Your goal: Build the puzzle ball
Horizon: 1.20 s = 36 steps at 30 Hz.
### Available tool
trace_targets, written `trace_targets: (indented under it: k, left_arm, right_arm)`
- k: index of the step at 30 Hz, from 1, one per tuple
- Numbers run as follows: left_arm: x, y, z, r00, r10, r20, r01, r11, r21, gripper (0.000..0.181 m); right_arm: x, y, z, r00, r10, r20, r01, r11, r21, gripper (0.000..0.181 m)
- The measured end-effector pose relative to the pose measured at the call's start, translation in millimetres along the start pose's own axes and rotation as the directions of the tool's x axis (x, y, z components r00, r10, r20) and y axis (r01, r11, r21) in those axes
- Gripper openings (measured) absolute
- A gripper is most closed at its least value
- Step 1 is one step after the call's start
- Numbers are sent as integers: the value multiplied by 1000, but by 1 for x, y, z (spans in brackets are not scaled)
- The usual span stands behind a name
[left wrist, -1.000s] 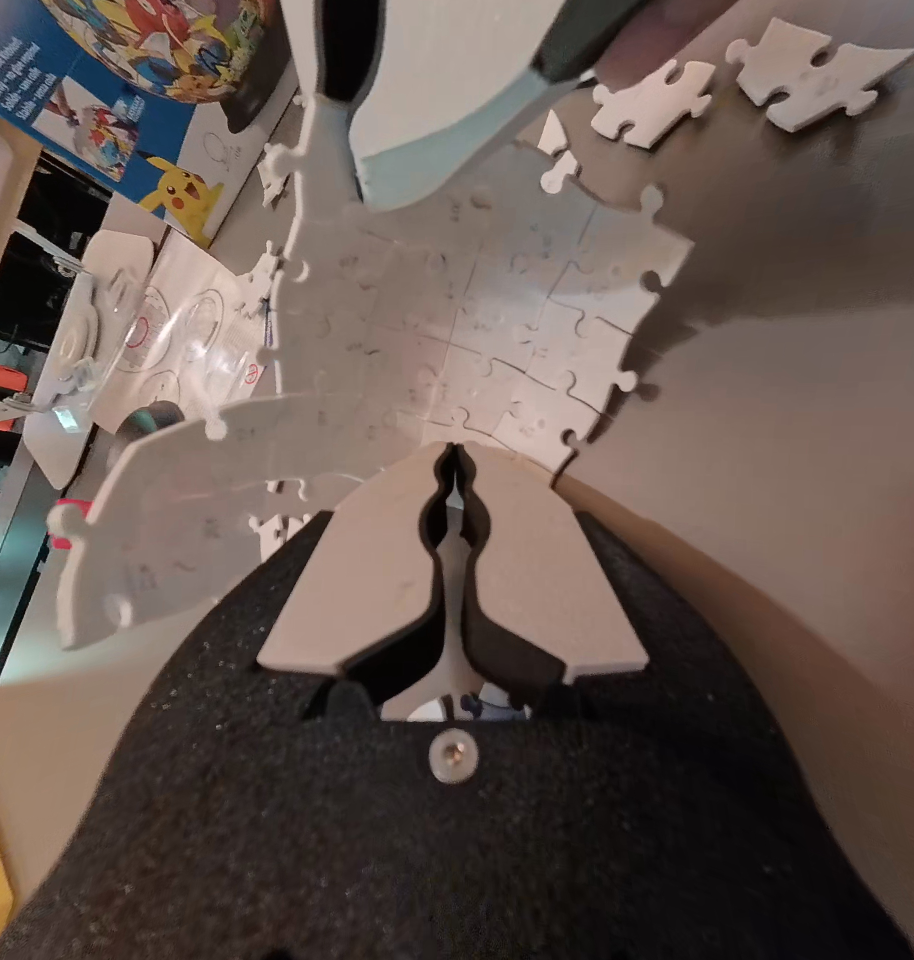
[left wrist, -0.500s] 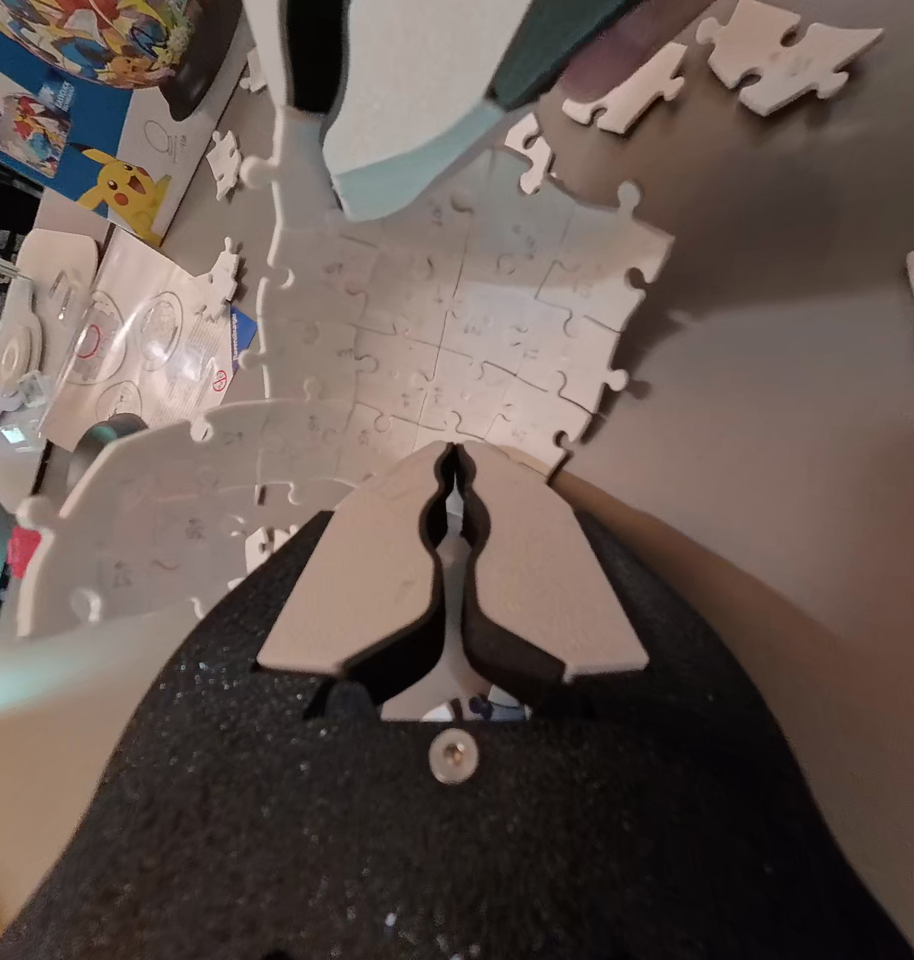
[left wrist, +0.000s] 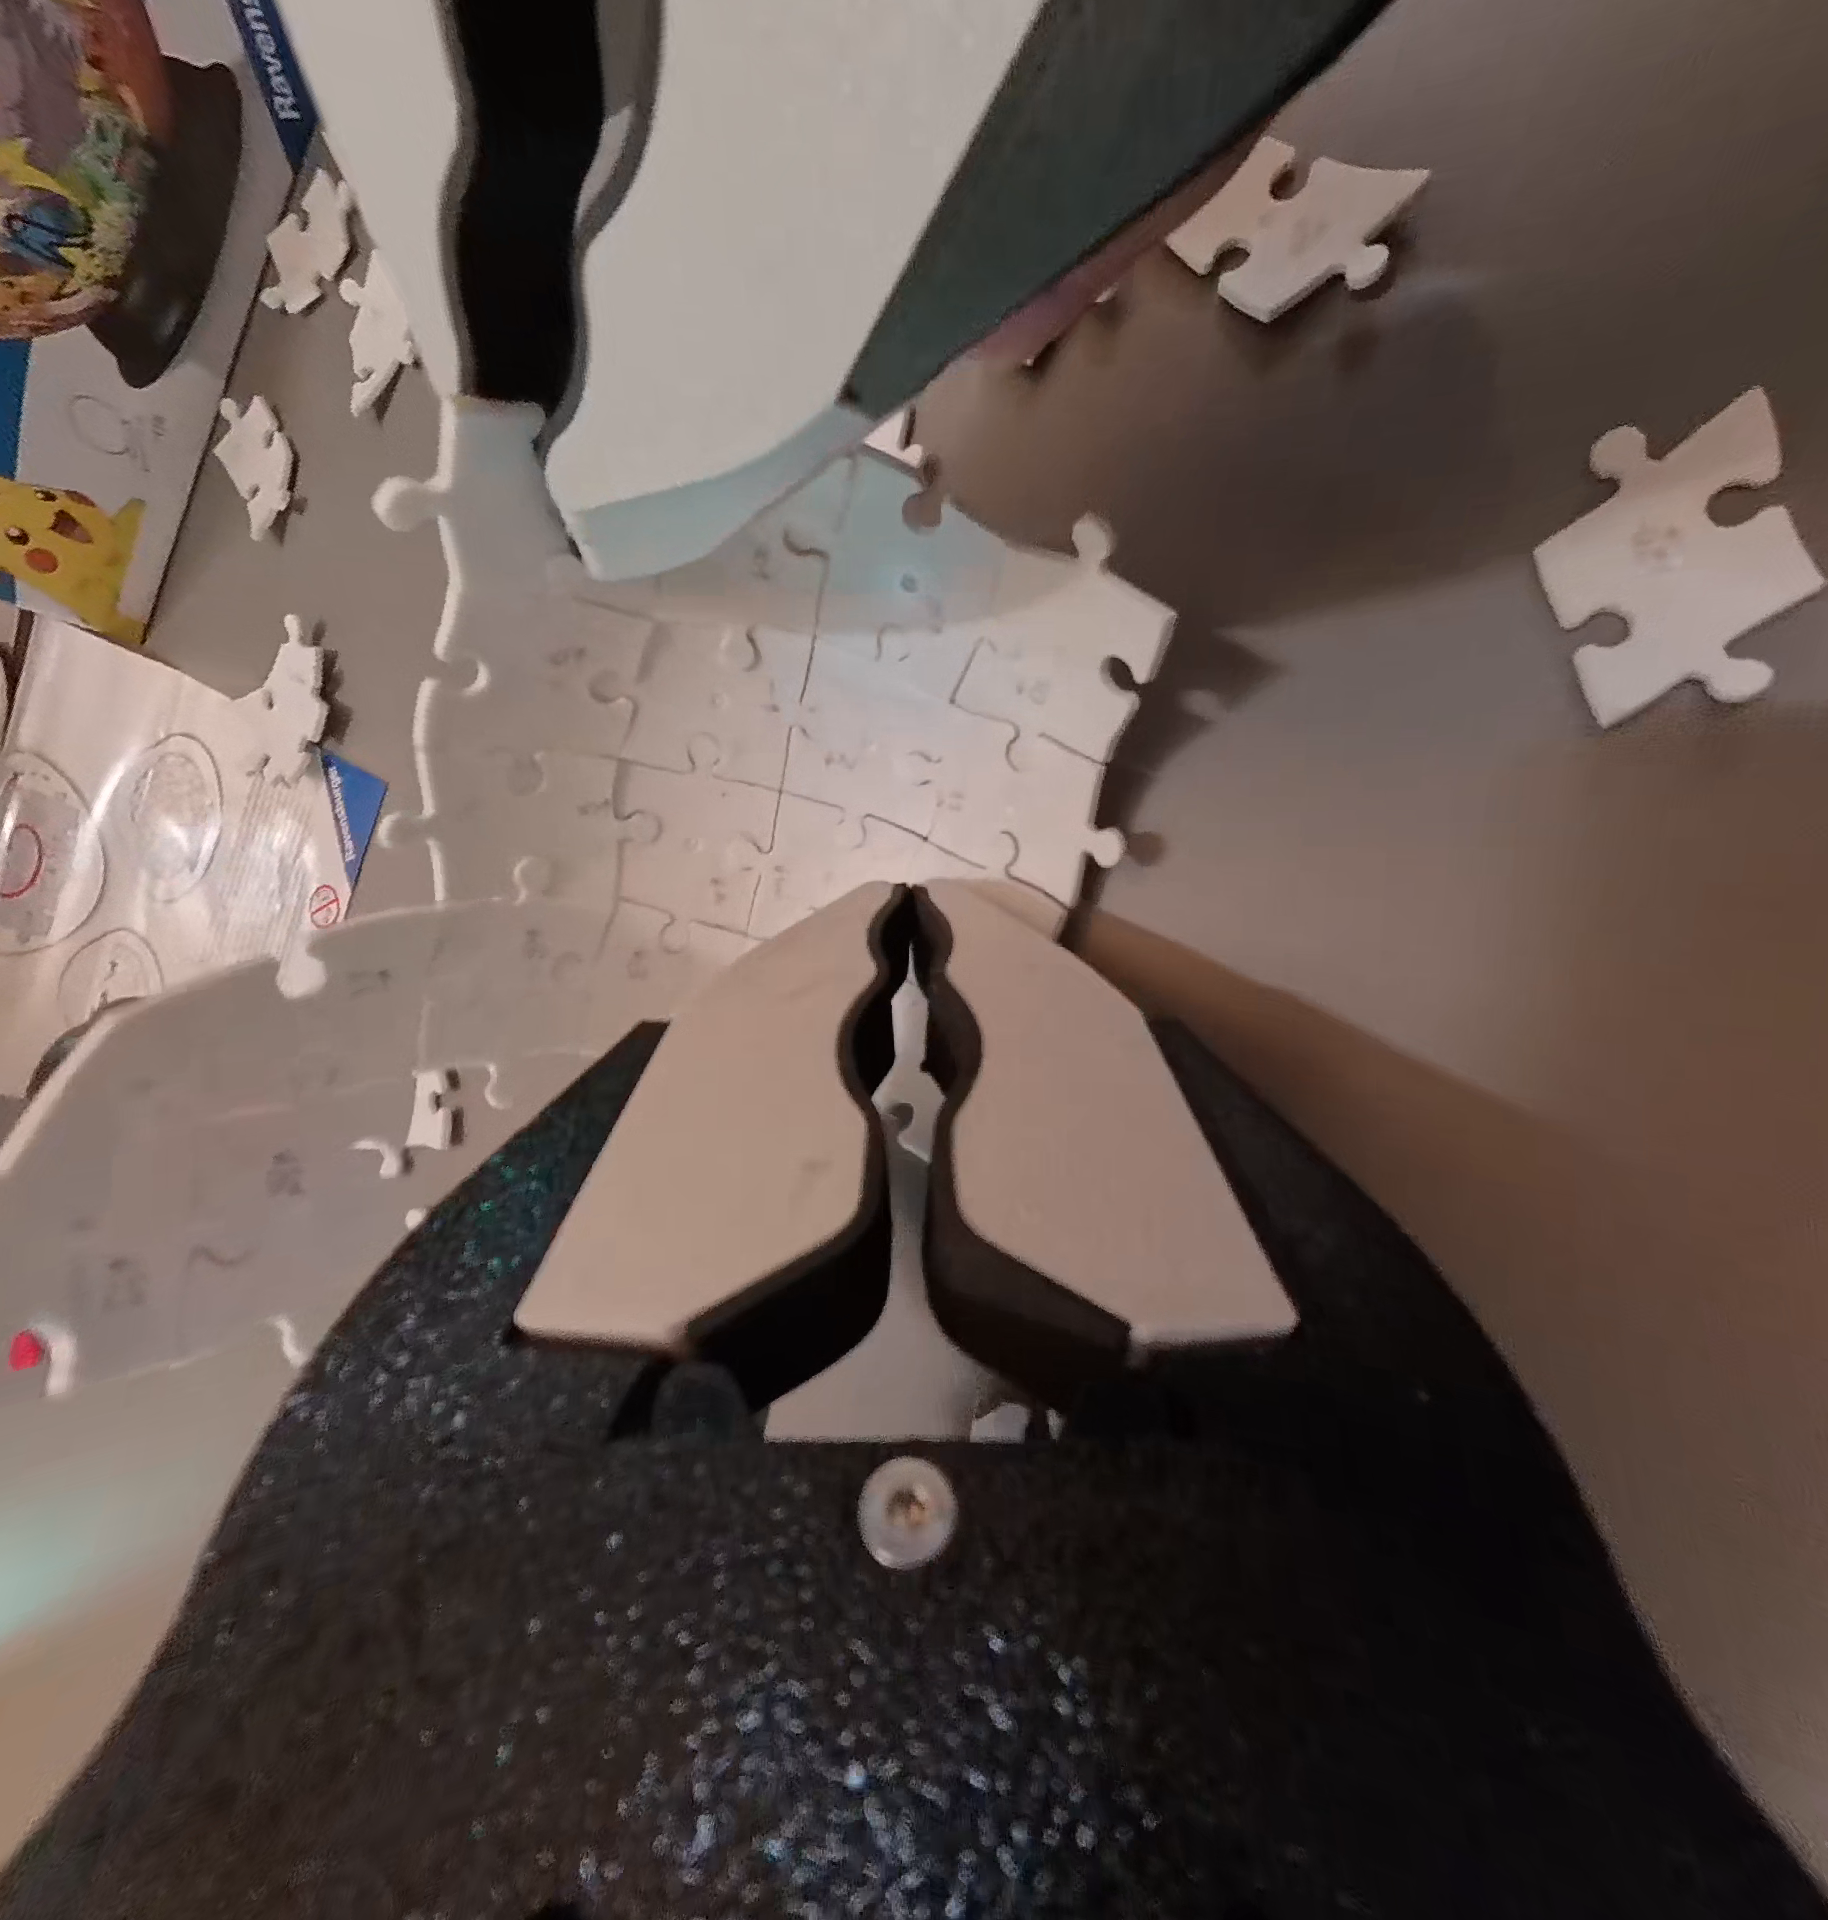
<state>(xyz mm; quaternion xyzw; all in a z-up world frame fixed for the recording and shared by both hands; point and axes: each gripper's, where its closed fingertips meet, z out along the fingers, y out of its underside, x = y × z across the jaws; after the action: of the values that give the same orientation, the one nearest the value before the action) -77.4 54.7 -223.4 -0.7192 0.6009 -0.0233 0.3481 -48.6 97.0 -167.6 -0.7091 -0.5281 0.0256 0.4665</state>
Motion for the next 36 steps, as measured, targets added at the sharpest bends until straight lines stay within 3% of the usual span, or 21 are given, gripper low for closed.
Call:
trace_targets:
  k: [6, 12, 17, 28, 33, 36]
  left_arm:
    - [0, 0, 0, 998, 67, -5, -67, 996, -57, 0]
    - [-13, -2, -17, 996, -69, 53, 66, 996, 52, 0]
    - [-14, 15, -20, 994, -74, 81, 74, 997, 1, 0]
    - [-2, 3, -4, 999, -35, -5, 35, 999, -16, 0]
    - [-43, -13, -43, 964, -183, 191, 145, 970, 196, 0]
    - [-63, -2, -63, 913, -282, 294, 213, 945, 247, 0]
  right_arm:
    - [0, -3, 1, 1000, -2, 6, 2, 1000, 16, 7]
    - [0, -1, 0, 1000, -8, 2, 8, 1000, 14, 8]
    - [1, 1, 1, 1000, 6, 2, -6, 1000, 16, 8]
    - [2, 4, 1, 1000, 10, 1, -10, 1000, 13, 9]
    - [2, 6, 2, 1000, 8, 3, -8, 1000, 13, 10]
    - [3, 9, 2, 999, 43, 23, -44, 999, 23, 10]
